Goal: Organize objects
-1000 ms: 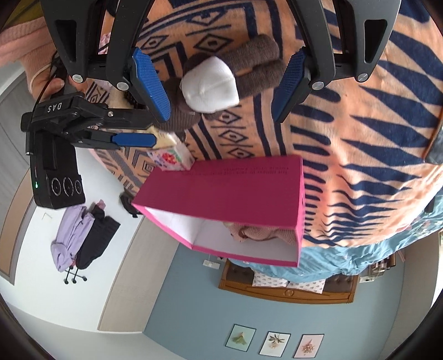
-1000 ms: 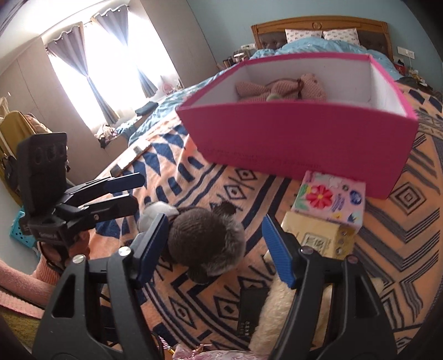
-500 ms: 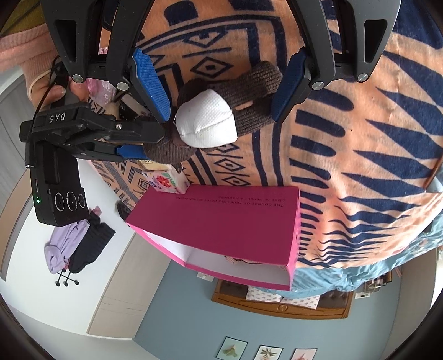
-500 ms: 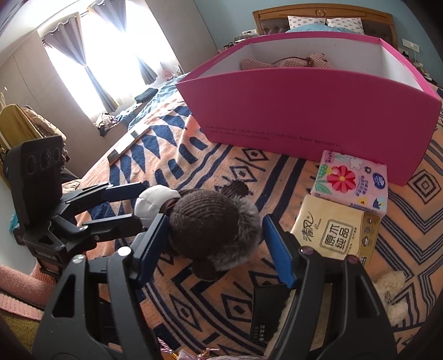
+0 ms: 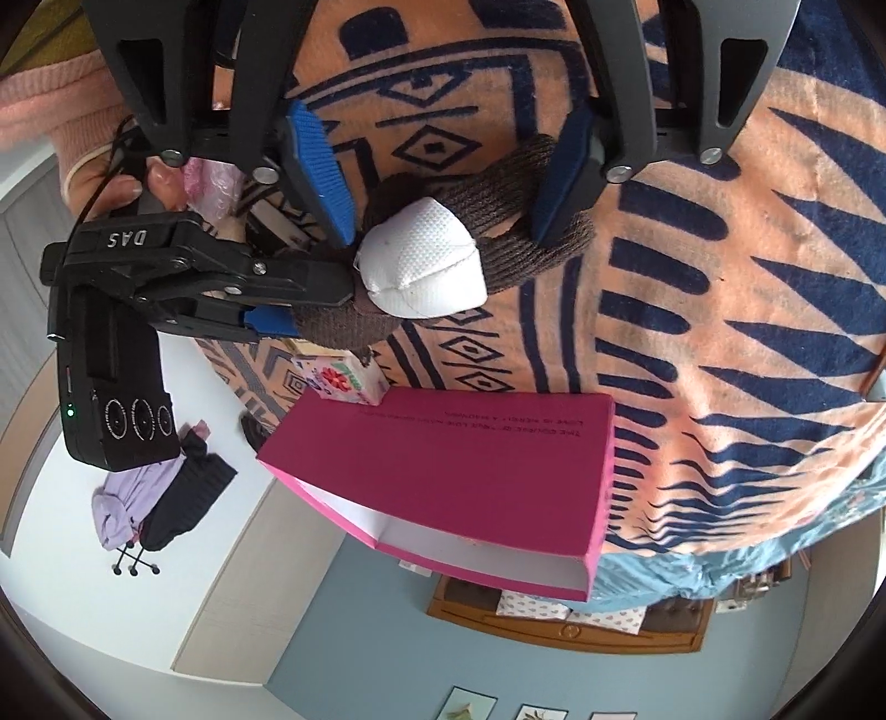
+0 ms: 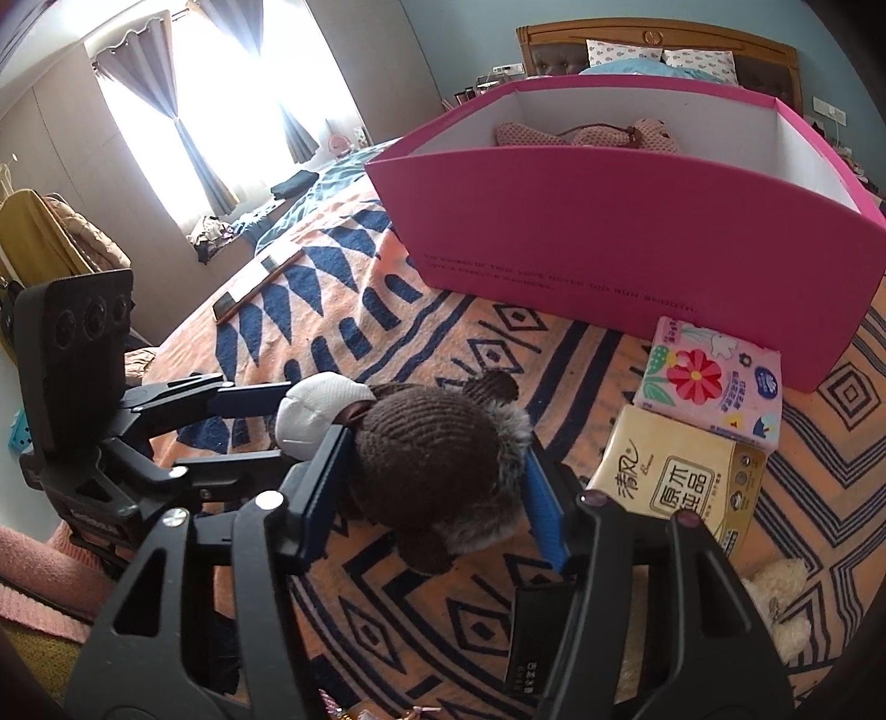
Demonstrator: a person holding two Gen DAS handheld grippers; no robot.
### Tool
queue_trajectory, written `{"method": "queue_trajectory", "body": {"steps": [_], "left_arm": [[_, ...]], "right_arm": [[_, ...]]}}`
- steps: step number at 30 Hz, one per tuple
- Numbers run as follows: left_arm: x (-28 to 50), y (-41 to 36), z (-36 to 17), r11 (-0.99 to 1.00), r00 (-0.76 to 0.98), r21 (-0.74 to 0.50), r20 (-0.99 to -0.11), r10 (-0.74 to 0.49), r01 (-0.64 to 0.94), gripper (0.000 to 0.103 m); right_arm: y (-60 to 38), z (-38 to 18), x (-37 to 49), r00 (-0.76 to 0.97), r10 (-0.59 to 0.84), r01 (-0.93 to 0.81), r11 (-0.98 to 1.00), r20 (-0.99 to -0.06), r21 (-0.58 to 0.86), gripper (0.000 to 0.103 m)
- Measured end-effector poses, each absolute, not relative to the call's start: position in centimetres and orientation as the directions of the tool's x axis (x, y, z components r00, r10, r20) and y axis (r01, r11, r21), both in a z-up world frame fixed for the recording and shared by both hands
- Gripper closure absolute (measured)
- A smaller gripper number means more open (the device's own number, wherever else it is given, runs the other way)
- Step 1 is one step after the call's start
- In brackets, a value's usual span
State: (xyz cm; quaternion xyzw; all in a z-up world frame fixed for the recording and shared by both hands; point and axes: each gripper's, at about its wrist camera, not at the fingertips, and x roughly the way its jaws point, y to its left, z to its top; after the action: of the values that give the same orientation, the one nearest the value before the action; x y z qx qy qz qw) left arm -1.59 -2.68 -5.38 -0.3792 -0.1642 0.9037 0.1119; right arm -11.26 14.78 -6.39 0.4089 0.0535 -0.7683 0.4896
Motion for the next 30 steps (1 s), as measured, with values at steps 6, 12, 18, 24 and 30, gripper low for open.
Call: {"method": "queue_trajectory", "body": {"steps": [6, 12, 18, 24, 30], "left_arm": [[-1.9, -2.2, -5.0, -0.906, -0.676, -0.413, -0.641, 0.364, -0.097, 0.045], [-2.3, -1.9, -4.4, -0.891, -0.676, -0.438, -0.621, 0.396, -0.119, 0.045], [-2.7, -1.4, -3.6, -0.887, -0.684, -0.441, -0.605, 0.407, -0.138, 0.045], [-3.3, -1.0, -2.1, -0.889, -0.698, -0.428, -0.586, 0.412, -0.165, 0.045], [-3.9, -1.2, -0.9, -0.894, -0.717, -0.409, -0.567, 0.405, -0.181, 0.045]], "right_arm": [[15.1, -6.1, -11.3, -0.193, -0.719, 0.793, -0.515, -0.667, 0.326, 0.044], [15.7, -5.1, -11.2, -0.215, -0.736, 0.793, -0.515, -0.642, 0.324, 0.045], [16.4, -4.2, -11.3, -0.235, -0.747, 0.794, -0.516, -0.622, 0.32, 0.045], [17.0, -2.9, -11.6, -0.247, -0.767, 0.794, -0.511, -0.593, 0.33, 0.045], [17.4, -1.4, -12.2, -0.271, -0.781, 0.802, -0.507, -0.563, 0.317, 0.045]]}}
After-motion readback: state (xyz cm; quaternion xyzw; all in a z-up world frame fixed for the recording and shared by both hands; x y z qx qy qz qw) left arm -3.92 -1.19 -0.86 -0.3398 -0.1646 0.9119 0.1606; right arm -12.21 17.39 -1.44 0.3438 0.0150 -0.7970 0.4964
